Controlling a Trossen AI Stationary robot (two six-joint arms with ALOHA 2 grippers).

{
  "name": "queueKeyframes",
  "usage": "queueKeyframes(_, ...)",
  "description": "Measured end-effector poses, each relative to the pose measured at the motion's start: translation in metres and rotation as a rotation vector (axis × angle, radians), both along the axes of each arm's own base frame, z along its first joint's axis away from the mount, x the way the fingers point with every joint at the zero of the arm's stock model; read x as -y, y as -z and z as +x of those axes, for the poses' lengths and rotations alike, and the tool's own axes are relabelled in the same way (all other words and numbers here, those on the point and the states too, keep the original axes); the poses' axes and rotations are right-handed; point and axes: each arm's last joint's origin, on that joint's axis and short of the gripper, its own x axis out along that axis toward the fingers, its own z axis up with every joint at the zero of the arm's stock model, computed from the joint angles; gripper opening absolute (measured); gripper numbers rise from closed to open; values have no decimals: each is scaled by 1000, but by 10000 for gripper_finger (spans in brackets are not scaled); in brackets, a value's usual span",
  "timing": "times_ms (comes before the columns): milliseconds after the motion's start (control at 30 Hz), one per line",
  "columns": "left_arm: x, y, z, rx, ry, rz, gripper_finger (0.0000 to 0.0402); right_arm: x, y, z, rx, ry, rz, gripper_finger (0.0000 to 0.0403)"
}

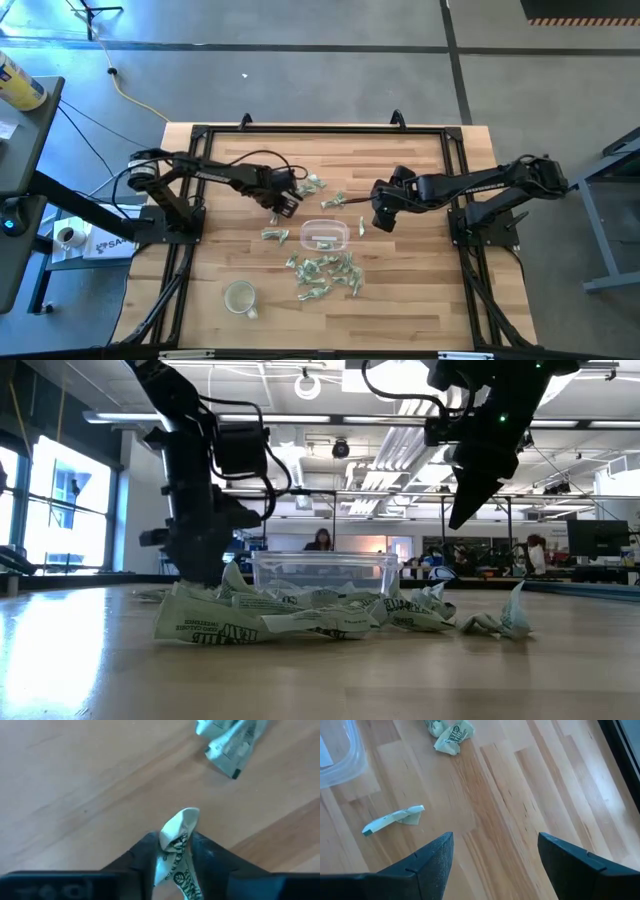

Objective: Pick and place Stevia / Truvia into bins
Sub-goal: Put the stevia packet into the transparent container

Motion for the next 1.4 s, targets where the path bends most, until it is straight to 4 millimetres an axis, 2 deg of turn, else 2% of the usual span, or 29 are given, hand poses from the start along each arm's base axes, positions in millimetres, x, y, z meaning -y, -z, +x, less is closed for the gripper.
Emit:
queueKeyframes(267, -5, -4, 4, 20, -5, -21, 21, 0, 0, 0, -7, -4, 0, 279)
queueKeyframes(400, -3, -16, 15, 69, 15, -28, 26, 0, 0, 0, -12, -16, -8, 279)
queueKeyframes(600, -3, -32, 21, 54, 29, -16, 71, 0, 0, 0, -23, -41, -20, 279)
queueKeyframes(667, -3, -33, 19, 26, 34, -16, 66, 0, 0, 0, -25, -45, -21, 279)
queueKeyframes(800, 0, -32, 17, 0, 44, -48, 22, 0, 0, 0, -26, -55, -25, 279)
queueKeyframes(1033, 18, -44, 23, 54, 78, -59, 30, 0, -1, 2, -28, -103, -40, 279)
queueKeyframes(1400, 51, -79, 49, 215, 156, -33, 21, 0, -1, 3, -30, -159, -2, 265)
